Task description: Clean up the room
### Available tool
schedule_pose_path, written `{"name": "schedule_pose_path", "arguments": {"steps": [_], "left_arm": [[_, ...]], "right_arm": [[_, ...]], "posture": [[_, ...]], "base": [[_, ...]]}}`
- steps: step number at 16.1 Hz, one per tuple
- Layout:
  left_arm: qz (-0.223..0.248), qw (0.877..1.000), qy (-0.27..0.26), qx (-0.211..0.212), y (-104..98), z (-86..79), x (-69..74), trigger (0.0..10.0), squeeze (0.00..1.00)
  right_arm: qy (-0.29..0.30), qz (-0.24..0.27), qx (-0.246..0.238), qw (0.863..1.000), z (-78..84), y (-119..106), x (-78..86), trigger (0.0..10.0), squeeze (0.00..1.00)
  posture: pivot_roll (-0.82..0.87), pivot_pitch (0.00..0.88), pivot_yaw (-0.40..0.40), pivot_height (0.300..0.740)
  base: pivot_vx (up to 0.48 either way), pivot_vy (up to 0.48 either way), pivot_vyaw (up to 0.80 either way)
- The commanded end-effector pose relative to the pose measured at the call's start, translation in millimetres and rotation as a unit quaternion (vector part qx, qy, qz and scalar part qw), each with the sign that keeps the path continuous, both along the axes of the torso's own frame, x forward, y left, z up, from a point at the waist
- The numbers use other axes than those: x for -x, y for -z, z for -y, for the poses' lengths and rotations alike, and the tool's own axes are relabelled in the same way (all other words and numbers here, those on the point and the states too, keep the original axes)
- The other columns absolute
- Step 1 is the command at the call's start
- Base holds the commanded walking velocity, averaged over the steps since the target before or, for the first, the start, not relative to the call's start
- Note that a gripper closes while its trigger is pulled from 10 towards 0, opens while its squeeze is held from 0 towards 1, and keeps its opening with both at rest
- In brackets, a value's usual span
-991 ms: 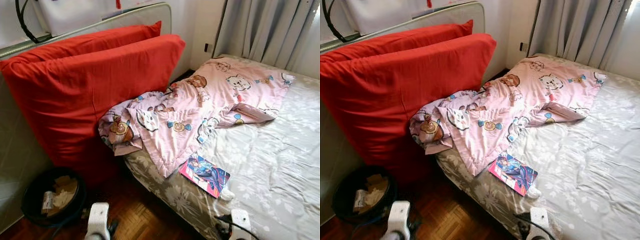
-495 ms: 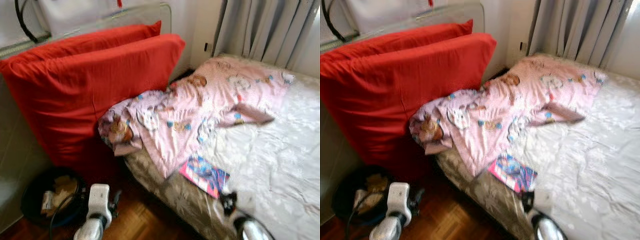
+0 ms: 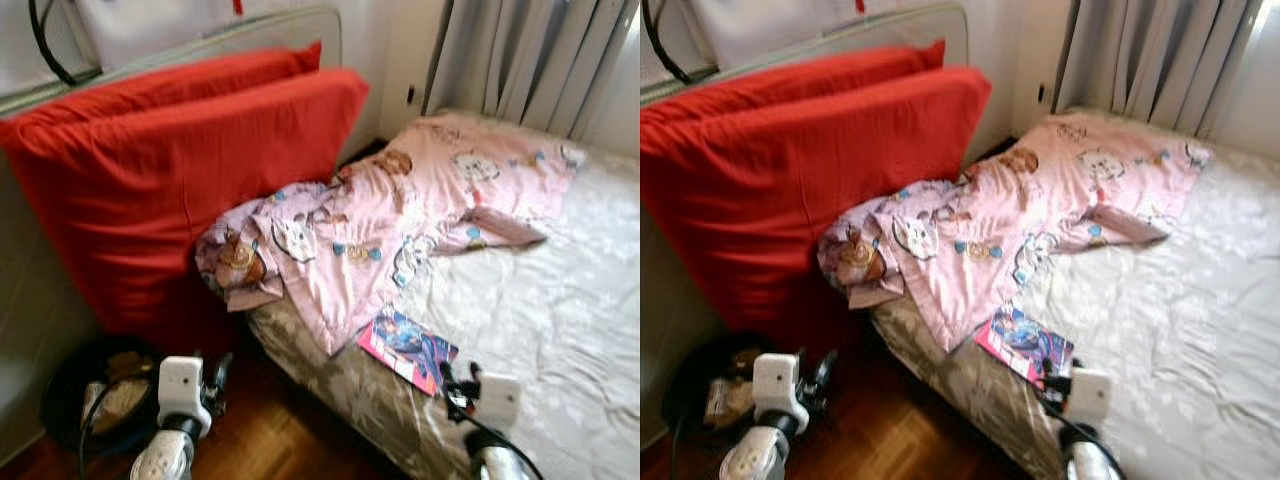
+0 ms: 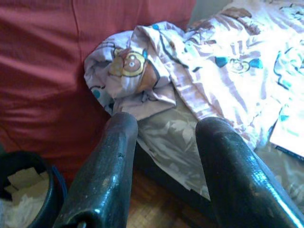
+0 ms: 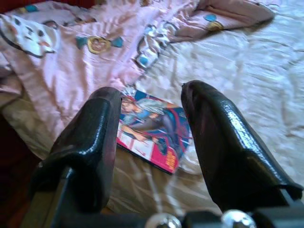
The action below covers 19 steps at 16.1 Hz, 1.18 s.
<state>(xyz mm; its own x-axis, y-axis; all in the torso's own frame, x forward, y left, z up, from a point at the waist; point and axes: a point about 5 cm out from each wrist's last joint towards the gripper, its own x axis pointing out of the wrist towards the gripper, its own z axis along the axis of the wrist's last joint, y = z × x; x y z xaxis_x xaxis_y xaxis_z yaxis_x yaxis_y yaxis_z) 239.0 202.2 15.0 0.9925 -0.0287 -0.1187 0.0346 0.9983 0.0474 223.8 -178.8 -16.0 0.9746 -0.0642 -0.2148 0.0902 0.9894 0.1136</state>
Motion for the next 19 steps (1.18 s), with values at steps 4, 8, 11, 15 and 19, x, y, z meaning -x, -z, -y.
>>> {"name": "schedule_pose_path", "arguments": {"steps": [4,8,11,15,19], "left_arm": [[-0.003,1.000,-0.002,-0.001,-7.1,1.0,-6.4,10.0,0.00],[-0.006,1.000,-0.010,0.000,-8.8,-1.4,-4.9,10.0,0.00],[-0.009,1.000,-0.011,0.002,-9.9,-1.1,-4.0,10.0,0.00],[-0.008,1.000,-0.006,0.008,-12.5,2.2,-4.8,10.0,0.00],[-0.008,1.000,-0.001,0.013,-14.3,5.5,-4.8,10.0,0.00]], "right_arm": [[0.005,0.003,-0.005,1.000,-0.8,-6.6,-7.5,10.0,0.00],[-0.002,-0.013,-0.005,1.000,-1.8,-3.8,-6.7,10.0,0.00],[-0.009,-0.016,-0.009,1.000,-6.2,-5.2,-9.6,10.0,0.00],[-0.024,-0.008,-0.016,1.000,-14.5,-7.7,-12.1,10.0,0.00],[-0.021,-0.006,-0.020,1.000,-15.2,-8.6,-12.7,10.0,0.00]], "posture": [[-0.04,0.000,-0.007,0.740],[-0.03,0.006,-0.015,0.740],[-0.03,0.010,-0.015,0.740],[-0.03,0.011,-0.010,0.740],[-0.03,0.015,-0.005,0.740]], "base": [[0.000,0.000,0.00],[0.000,0.000,-0.14],[0.000,0.000,-0.77],[0.000,0.000,-0.19],[0.000,0.000,0.00]]}}
